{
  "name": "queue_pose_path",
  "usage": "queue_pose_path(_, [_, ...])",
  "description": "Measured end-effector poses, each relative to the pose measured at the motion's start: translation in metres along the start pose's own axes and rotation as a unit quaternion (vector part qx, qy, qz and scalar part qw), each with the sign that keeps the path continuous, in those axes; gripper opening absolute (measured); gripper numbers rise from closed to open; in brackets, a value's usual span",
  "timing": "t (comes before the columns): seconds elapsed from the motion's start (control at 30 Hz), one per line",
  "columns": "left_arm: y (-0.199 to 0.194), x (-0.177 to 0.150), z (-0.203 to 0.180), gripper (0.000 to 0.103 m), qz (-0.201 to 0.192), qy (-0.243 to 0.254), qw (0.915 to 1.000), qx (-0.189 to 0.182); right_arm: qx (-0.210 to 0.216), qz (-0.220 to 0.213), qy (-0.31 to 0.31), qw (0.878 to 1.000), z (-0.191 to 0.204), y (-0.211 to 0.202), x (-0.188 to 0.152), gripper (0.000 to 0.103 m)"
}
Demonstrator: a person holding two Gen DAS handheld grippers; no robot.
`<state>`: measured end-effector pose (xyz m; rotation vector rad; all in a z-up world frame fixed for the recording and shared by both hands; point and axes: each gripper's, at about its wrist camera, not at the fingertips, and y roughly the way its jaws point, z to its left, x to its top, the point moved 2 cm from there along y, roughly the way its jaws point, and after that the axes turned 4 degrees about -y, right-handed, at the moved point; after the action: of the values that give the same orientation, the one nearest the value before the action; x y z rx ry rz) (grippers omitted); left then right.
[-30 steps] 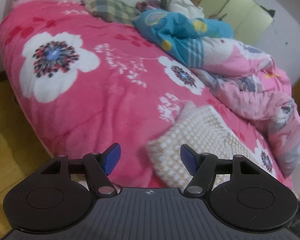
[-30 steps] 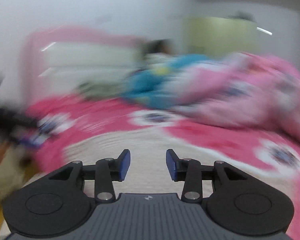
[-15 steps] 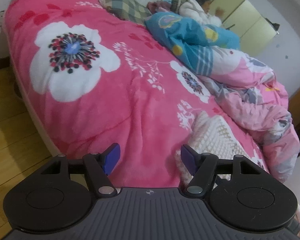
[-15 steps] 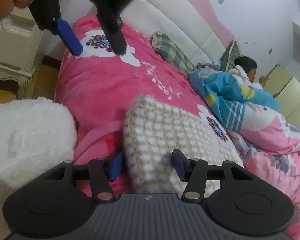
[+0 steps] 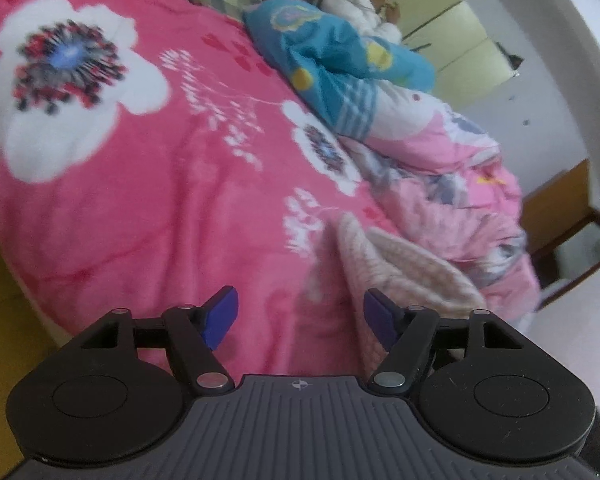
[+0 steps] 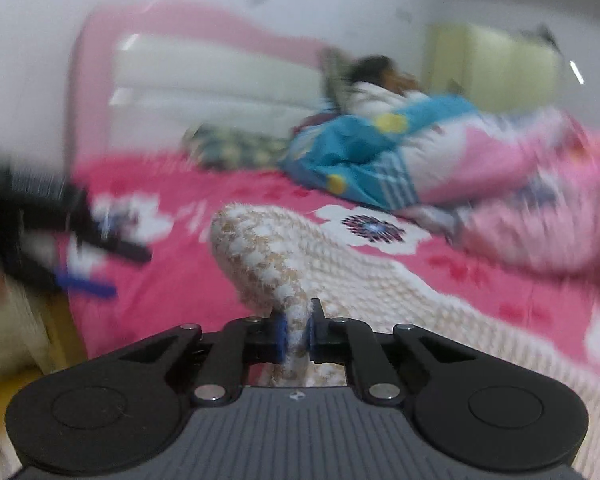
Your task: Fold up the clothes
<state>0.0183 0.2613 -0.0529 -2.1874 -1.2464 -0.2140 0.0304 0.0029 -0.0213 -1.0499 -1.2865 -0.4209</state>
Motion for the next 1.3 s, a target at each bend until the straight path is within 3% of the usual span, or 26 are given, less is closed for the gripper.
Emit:
queue_pose_path(0.13, [0.033, 0.009, -0.004, 0.079, 0.053, -0.064, 0.9931, -0.082, 0.016, -0.003, 0.081, 0.997, -0.033, -0.016, 0.001, 0.01])
queue_pose_path(0.23, [0.064, 0.022, -0.014, 0.081, 0.088, -0.095, 0.9835, -0.126, 0.018, -0.002, 0.067, 0.998, -0.027, -0.017, -0.001, 0.01])
queue_pose_path(0.3, [0.083, 0.032, -0.023, 0.086, 0.105, -0.089, 0.9804, -0.141, 0.017, -0.001, 0.05, 0.999, -0.02, -0.017, -0.003, 0.01])
queue_pose_path(0.33, [0.095, 0.038, -0.028, 0.09, 0.119, -0.078, 0.9792, -0.144, 0.017, 0.0, 0.041, 0.999, -0.017, -0.016, -0.004, 0.01])
queue_pose_path(0.5, [0.144, 0.051, -0.049, 0.09, 0.188, -0.031, 0.9752, -0.112, 0.017, 0.006, -0.016, 1.0, 0.006, -0.011, -0.008, 0.01])
queue_pose_path(0.6, [0.165, 0.052, -0.061, 0.09, 0.221, 0.023, 0.9712, -0.085, 0.019, 0.008, -0.044, 0.999, 0.021, -0.008, -0.012, 0.01])
queue_pose_path(0.67, [0.175, 0.049, -0.065, 0.086, 0.232, 0.053, 0.9691, -0.064, 0.02, 0.009, -0.054, 0.998, 0.027, -0.006, -0.013, 0.01])
queue_pose_path(0.73, [0.181, 0.048, -0.062, 0.072, 0.231, 0.062, 0.97, -0.042, 0.023, 0.01, -0.054, 0.998, 0.029, -0.004, -0.014, 0.01])
queue_pose_path(0.83, [0.187, 0.047, -0.051, 0.045, 0.229, 0.042, 0.9721, -0.029, 0.027, 0.011, -0.04, 0.999, 0.025, -0.003, -0.014, 0.01])
queue_pose_path(0.93, [0.185, 0.048, -0.041, 0.031, 0.222, 0.006, 0.9746, -0.031, 0.03, 0.01, -0.025, 0.999, 0.02, -0.004, -0.014, 0.01])
queue_pose_path(1.03, [0.178, 0.048, -0.048, 0.025, 0.207, -0.004, 0.978, -0.024, 0.031, 0.007, -0.008, 0.999, 0.017, -0.008, -0.014, 0.01])
queue_pose_path(1.3, [0.156, 0.036, -0.118, 0.021, 0.16, 0.021, 0.9868, -0.004, 0.0, -0.028, 0.037, 0.999, -0.002, -0.043, -0.011, 0.01])
